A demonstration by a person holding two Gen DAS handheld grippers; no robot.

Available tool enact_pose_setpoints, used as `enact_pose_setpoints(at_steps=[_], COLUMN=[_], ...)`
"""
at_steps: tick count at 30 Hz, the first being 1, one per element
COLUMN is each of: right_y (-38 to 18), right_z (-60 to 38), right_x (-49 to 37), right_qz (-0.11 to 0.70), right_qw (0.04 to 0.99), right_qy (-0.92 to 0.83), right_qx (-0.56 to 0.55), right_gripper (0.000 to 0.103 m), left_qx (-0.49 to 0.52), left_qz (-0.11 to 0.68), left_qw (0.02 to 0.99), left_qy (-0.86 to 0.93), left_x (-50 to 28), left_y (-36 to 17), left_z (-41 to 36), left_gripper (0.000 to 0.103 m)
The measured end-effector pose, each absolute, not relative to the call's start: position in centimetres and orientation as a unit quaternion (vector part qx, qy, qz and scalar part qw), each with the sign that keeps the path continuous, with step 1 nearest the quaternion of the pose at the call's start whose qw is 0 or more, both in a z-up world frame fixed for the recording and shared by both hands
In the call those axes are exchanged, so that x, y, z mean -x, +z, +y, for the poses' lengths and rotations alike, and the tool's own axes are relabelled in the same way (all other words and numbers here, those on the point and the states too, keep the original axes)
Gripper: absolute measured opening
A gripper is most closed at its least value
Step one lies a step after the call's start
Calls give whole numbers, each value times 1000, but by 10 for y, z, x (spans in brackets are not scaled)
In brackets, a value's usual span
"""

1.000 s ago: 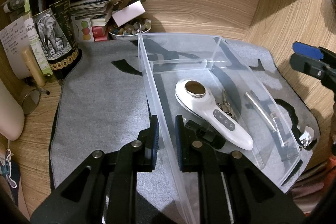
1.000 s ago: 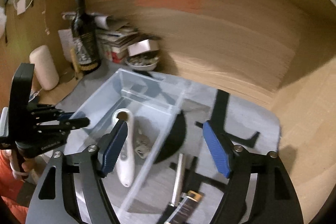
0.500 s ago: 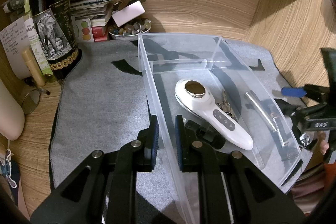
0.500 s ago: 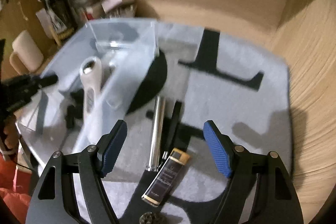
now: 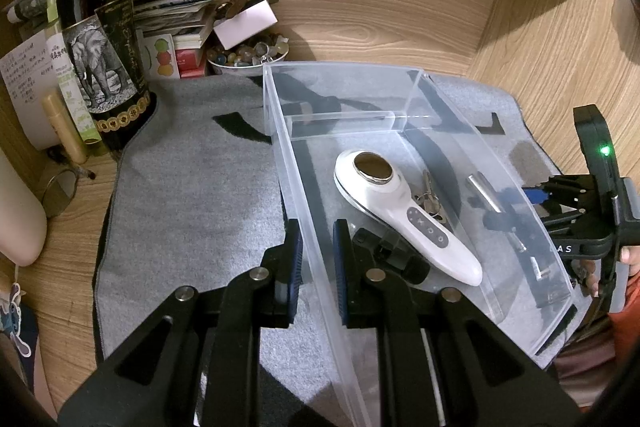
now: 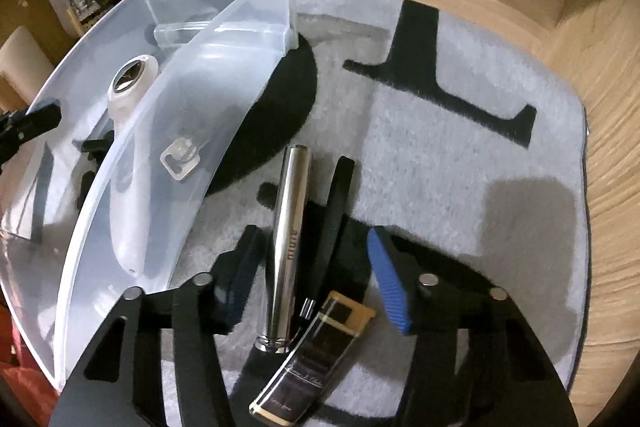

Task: Organize rigid objects
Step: 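Grasp the silver cylinder on the mat with the right tool, then carry the silver cylinder into the clear box with the right tool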

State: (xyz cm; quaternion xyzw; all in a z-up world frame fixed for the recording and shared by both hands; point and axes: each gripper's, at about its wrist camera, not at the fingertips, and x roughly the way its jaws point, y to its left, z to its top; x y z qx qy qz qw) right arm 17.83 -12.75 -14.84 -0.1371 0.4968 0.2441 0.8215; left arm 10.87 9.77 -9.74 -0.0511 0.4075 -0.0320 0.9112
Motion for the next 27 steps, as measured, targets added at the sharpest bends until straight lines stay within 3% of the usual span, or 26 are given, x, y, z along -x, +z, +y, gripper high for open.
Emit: enact_pose_setpoints(at_steps=[3, 6, 27], right_y=[-145, -144, -67], right_z=[-128, -129, -136], right_x=[-175, -173, -157], right_qz=[492, 486, 378], right_qw=[824, 824, 879], right_qy=[248, 257, 277], right_qx=[135, 134, 89], right_gripper=[19, 15, 14], left_qx=[51, 51, 50], left_qz=[407, 408, 408], left_qw=[911, 911, 911], left_qy=[-32, -32, -31], left_x=[-109, -109, -108], left_y=[-97, -97, -98], left_z=[98, 98, 98], left_gripper=[13, 13, 13])
